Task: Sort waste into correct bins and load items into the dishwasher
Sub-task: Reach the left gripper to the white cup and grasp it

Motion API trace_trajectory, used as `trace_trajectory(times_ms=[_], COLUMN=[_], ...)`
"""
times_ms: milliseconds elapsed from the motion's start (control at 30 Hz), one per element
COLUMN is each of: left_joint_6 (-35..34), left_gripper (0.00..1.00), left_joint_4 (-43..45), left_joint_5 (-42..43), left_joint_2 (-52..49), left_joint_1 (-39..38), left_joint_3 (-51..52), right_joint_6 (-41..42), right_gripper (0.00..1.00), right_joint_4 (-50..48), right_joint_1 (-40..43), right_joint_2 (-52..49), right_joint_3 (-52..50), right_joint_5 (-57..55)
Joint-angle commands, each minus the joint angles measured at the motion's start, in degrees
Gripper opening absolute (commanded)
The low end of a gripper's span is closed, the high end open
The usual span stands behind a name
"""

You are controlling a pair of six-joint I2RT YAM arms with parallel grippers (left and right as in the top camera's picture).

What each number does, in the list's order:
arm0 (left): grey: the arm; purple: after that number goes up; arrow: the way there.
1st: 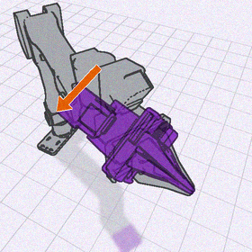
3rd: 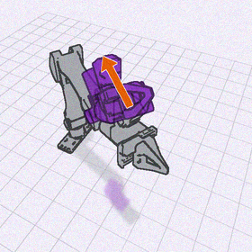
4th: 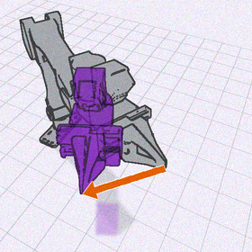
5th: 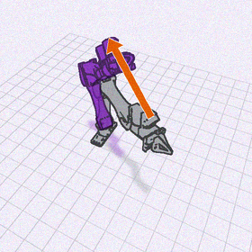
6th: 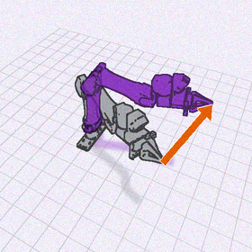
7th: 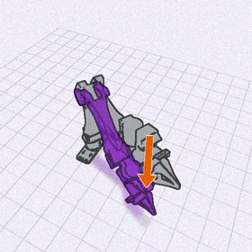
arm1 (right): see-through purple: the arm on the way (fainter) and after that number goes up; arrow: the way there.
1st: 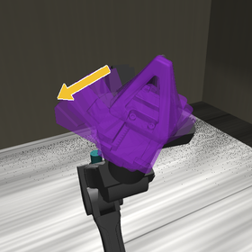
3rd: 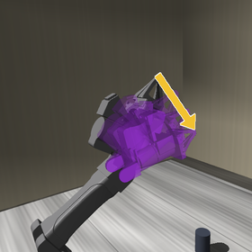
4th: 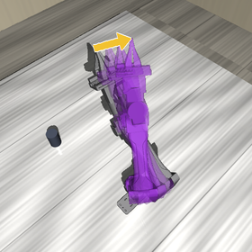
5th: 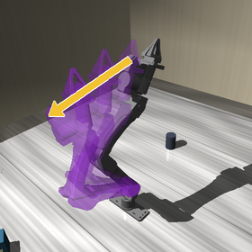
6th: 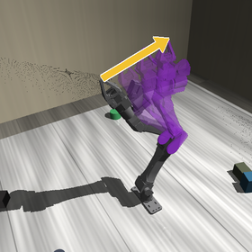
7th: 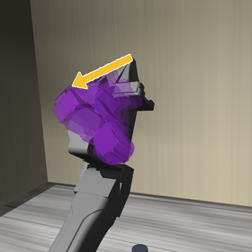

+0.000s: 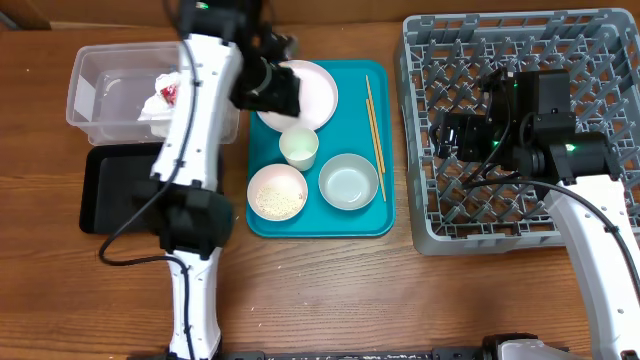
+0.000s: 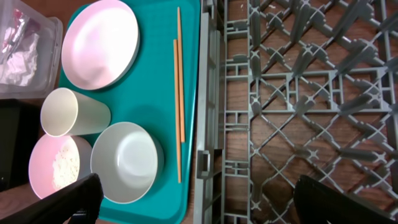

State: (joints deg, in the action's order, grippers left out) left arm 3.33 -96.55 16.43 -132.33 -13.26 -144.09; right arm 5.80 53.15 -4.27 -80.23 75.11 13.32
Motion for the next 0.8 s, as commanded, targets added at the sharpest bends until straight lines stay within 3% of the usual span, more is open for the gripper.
trace_trajectory(times_ms=[0,267,467,633,767], left_joint_6=[-4.81,-11.19,-11.52,-13.90,-14.14], left_gripper=[0.62,0.58,0.58,0.49,0.36], left_joint_4=[-0.26,0.96,5.81,13.90,18.82], left_joint_5=[-6.16,-12.46,-14.14,-14.08,-13.94], left_joint_2=[-0.50,-0.50,-0.50,-0.50,-0.50], left_joint_1=[-2.36,-3.19,-2.95,-2.95,-2.84], left_joint_3=[3.76,8.09,12.33,20.28,25.09], right_joint_6=[0.22,0.20,0.20,0.22,0.22], right_gripper=[1.00,1.00,1.00,1.00,1.00], right_joint_4=[-0.39,-0.79,-0.90,-1.44,-1.68], right_joint_1=[-0.37,-0.37,-0.37,-0.37,-0.37], right_joint_2=[-0.07,-0.07,-0.07,-0.07,-0.07], right_joint_3=[1.68,1.68,1.68,1.68,1.68], right_joint_5=[0.48,0.28,0.26,0.28,0.28])
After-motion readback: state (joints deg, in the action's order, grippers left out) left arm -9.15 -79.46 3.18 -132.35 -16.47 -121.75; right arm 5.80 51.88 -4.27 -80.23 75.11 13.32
